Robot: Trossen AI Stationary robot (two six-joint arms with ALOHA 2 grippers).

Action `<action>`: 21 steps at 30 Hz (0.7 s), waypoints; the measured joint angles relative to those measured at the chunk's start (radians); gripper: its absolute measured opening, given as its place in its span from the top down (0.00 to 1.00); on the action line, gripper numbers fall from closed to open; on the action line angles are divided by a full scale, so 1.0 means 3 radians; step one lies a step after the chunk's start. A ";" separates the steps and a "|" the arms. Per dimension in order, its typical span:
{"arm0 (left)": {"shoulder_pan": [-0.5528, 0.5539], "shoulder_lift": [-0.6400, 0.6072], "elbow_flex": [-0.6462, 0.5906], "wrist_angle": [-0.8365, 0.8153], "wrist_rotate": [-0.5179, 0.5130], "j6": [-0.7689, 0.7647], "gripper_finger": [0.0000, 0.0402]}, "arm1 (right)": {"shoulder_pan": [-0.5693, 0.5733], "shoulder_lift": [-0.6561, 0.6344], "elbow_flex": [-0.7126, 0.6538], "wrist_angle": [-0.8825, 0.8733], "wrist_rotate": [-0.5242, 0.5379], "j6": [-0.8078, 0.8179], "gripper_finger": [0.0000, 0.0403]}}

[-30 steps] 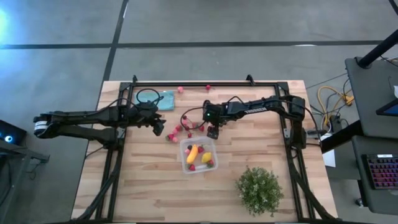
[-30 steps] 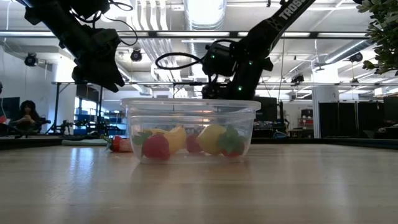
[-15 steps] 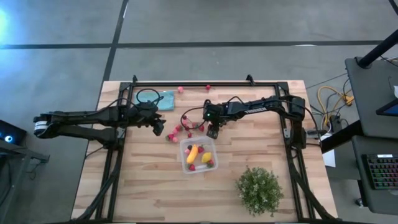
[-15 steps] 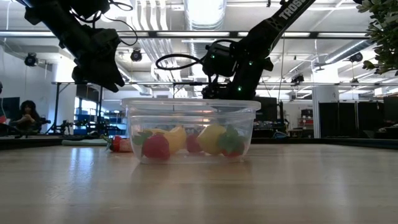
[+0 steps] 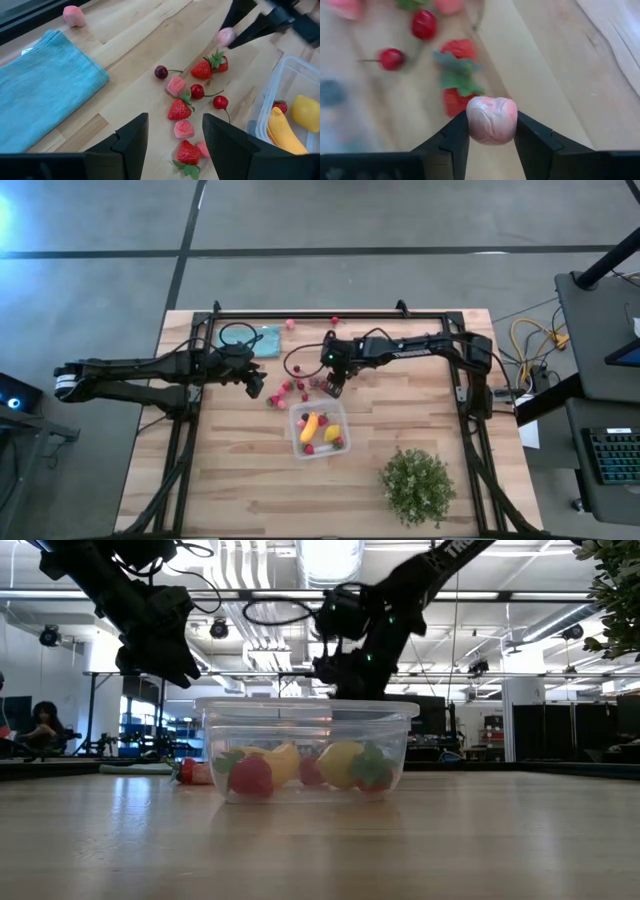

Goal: Pick and placing Produce into tupperware
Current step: Put the pink peach into the transparent bin

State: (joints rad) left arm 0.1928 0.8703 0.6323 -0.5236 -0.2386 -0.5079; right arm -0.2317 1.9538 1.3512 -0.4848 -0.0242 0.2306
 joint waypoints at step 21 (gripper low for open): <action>0.0008 0.0000 0.0000 0.0029 -0.0001 0.0168 0.57 | 0.0829 -0.0007 0.0463 -0.0641 -0.0485 0.0067 0.57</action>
State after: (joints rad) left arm 0.1951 0.8703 0.6323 -0.5148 -0.2389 -0.4576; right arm 0.0171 1.9517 1.4900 -0.6772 -0.1697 0.2509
